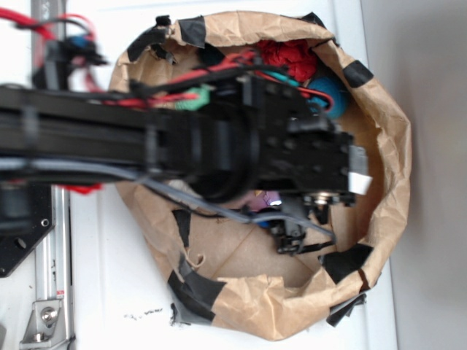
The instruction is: Grab the yellow cloth.
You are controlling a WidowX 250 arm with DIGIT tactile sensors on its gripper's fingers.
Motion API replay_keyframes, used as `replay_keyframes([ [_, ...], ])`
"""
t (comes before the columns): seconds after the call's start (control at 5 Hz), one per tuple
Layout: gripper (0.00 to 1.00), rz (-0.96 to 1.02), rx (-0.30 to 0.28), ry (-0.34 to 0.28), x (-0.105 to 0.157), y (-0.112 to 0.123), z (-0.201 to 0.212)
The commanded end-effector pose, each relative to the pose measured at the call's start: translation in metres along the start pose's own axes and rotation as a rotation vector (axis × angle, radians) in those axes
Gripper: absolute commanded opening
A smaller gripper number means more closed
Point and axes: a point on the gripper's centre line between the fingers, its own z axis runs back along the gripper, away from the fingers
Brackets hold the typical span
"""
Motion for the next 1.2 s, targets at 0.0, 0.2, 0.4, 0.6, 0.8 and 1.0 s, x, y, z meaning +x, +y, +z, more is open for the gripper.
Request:
replay_keyframes([
  [0.0,0.00,0.064,0.006,-0.051,0.023,0.029,0.011],
  [0.2,0.00,0.077,0.025,-0.079,0.020,0.034,0.028],
  [0.4,0.00,0.159,0.031,-0.087,-0.005,0.039,0.070],
  [0.6,0.00,0.253,-0.028,-0.093,-0.036,0.051,0.120],
  [0.8,0.00,0.285,-0.032,-0.045,-0.059,0.053,0.156],
  [1.0,0.00,0.276,-0.045,-0.055,-0.071,0.052,0.167],
])
